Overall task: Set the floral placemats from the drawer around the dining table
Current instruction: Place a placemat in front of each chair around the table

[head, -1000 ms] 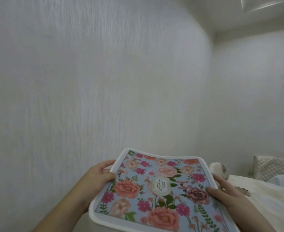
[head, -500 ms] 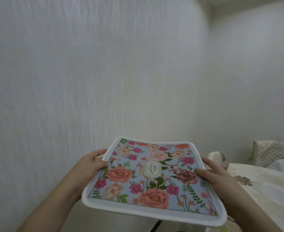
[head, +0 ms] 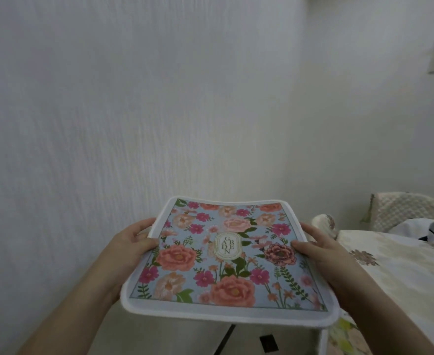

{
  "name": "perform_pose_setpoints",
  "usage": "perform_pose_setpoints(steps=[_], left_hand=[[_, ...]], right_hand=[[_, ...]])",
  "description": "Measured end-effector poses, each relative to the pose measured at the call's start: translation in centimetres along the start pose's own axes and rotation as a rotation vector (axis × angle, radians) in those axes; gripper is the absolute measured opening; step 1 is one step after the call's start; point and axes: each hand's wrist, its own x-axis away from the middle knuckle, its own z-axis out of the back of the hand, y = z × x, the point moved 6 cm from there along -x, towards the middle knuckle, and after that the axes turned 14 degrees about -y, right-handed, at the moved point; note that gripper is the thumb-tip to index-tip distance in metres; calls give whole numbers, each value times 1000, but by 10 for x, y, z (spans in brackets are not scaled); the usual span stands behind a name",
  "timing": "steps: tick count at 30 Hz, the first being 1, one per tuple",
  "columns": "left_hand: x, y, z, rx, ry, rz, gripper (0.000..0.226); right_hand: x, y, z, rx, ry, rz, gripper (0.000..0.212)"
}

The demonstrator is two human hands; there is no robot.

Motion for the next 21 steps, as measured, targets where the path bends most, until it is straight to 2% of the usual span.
perform_pose_setpoints(steps=[10, 21], left_hand=[[-107, -1, 34, 87, -173, -44, 38], [-215, -10, -21, 65, -336, -57, 39]], right_hand=[[-65, -7, -19, 31, 184, 21, 40], [-80, 0, 37, 59, 392, -3, 43]])
